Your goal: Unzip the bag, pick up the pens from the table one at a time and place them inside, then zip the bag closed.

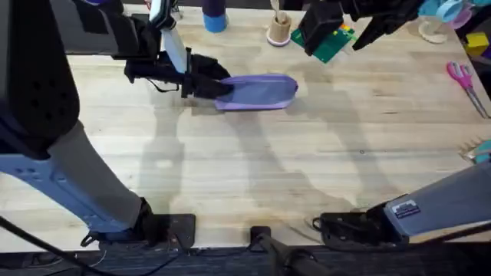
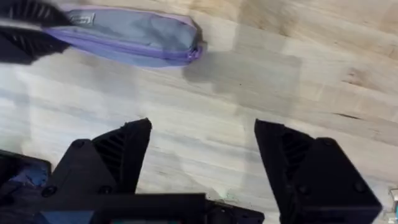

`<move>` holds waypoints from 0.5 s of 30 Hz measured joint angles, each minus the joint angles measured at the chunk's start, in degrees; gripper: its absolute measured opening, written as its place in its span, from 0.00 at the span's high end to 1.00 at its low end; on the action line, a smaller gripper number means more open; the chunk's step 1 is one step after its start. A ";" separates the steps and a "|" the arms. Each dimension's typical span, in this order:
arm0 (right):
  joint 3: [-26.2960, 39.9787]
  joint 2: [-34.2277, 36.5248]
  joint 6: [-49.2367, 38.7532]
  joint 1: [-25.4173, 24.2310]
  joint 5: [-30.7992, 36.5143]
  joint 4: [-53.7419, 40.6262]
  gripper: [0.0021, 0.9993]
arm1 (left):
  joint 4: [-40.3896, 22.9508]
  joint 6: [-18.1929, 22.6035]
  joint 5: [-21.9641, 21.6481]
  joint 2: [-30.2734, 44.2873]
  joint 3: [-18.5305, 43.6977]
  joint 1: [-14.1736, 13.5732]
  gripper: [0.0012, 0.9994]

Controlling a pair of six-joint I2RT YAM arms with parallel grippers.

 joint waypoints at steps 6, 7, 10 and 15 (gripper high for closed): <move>0.00 0.01 -0.17 0.11 -0.17 -0.10 0.00 | -0.07 -0.34 0.18 0.00 0.00 0.94 0.02; 0.00 0.01 -0.17 0.11 -0.17 -0.10 0.00 | -0.05 -0.31 0.18 0.00 0.00 0.99 0.01; 0.00 0.01 -0.17 0.11 -0.17 -0.10 0.00 | -0.05 -0.30 0.18 0.00 0.00 0.99 0.01; 0.00 0.01 -0.17 0.11 -0.17 -0.10 0.00 | -2.79 -0.29 0.16 0.00 0.26 1.22 0.00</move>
